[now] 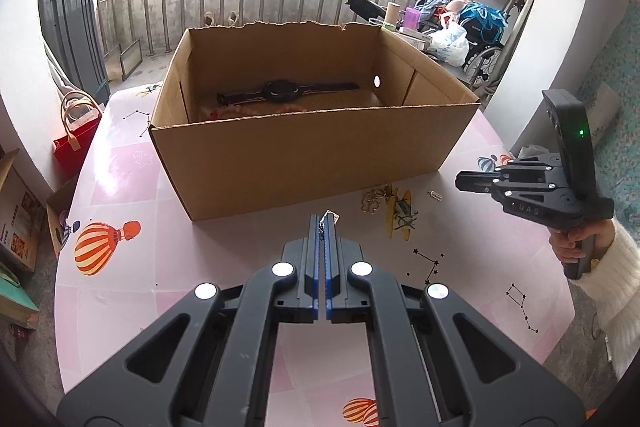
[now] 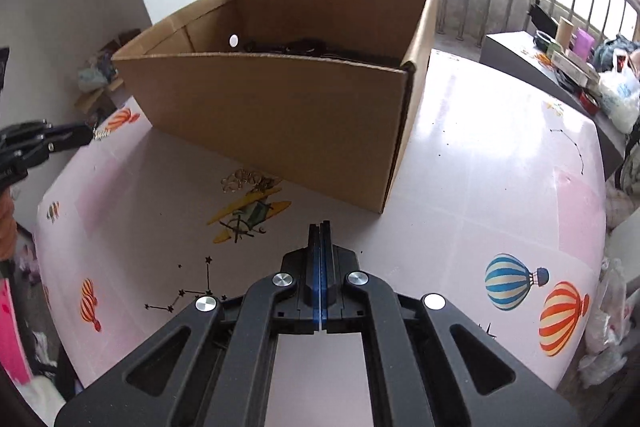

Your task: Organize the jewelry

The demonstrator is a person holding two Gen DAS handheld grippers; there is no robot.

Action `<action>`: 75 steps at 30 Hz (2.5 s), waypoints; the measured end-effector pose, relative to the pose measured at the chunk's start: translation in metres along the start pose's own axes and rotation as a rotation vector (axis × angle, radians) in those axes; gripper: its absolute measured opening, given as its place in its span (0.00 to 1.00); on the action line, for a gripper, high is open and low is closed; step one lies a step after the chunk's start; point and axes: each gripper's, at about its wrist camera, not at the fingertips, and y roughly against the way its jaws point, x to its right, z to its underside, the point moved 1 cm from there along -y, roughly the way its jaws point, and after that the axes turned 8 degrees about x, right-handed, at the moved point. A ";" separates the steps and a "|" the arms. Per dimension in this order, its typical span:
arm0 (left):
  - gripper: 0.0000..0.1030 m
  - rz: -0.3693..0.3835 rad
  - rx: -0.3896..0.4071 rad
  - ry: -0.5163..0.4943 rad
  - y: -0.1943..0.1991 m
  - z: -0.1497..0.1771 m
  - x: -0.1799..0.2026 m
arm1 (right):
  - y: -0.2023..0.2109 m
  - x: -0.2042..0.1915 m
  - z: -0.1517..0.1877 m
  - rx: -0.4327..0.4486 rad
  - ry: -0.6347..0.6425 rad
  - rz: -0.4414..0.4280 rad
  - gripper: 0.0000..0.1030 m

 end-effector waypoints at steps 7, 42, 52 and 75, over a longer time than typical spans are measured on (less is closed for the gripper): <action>0.01 0.006 -0.014 -0.001 -0.005 0.006 0.000 | -0.030 -0.003 0.006 -0.041 0.062 -0.001 0.36; 0.01 0.047 -0.002 -0.029 0.003 0.003 0.005 | -0.012 -0.019 -0.010 -0.081 0.027 0.093 0.04; 0.01 0.046 -0.009 -0.015 0.001 0.002 0.001 | -0.002 -0.016 -0.028 -0.064 -0.049 0.047 0.00; 0.01 0.075 -0.003 0.012 0.002 0.004 -0.002 | -0.018 -0.005 -0.023 -0.082 -0.075 0.025 0.05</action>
